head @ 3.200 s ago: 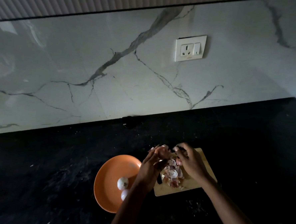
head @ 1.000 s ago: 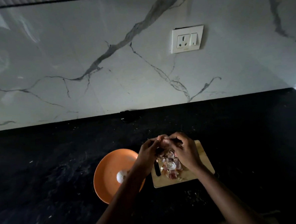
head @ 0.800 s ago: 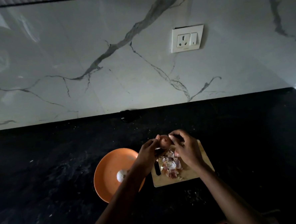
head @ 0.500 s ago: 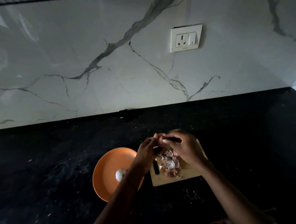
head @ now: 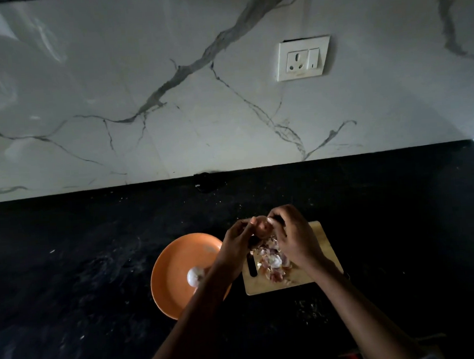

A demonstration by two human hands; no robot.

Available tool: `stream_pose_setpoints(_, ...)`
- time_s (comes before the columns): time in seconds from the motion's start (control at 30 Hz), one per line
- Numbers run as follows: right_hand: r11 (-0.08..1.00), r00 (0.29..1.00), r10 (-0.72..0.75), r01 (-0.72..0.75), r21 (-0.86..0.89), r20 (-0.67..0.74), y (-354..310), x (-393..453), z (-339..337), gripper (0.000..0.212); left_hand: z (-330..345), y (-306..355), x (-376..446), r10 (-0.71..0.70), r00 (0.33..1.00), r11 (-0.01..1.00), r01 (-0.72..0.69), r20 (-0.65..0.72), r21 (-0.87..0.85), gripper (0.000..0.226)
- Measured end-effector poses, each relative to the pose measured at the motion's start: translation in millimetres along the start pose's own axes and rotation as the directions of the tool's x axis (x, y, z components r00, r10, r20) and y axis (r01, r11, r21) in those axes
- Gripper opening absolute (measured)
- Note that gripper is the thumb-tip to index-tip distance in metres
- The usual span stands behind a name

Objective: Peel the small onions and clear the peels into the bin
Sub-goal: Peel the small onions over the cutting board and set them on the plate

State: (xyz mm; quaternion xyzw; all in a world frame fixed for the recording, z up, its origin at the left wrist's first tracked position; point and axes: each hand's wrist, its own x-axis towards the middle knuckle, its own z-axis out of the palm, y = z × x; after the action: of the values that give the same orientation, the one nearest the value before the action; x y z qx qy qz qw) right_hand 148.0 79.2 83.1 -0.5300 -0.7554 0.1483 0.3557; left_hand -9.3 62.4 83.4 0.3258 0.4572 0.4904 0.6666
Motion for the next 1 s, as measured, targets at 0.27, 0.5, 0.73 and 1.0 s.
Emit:
stream_pose_setpoints(0.27,0.983,0.998,0.044,-0.053,0.175,0.052,1.7,1.3,-12.4,0.024,-4.3,1.2,0.4,-0.046,0.999,0.999,0.045,-0.017,-0.025,0.029)
stream_pose_setpoints(0.5,0.99,0.989,-0.092,0.078,0.12,0.115,3.9,2.8,-11.1,0.021,-6.1,2.6,2.3,-0.037,0.999,0.999,0.037,0.002,0.01,0.027)
stream_pose_setpoints(0.73,0.988,0.988,-0.119,0.108,0.114,0.096,0.5,3.9,-12.1,0.016,-9.3,6.4,0.2,-0.009,0.999,0.998,0.007,0.032,0.059,0.029)
stream_pose_setpoints(1.0,0.997,0.995,-0.053,0.048,0.066,0.088,-3.0,2.3,-7.9,0.011,-12.3,7.0,1.1,-0.042,0.998,0.996,0.039,0.038,0.083,0.034)
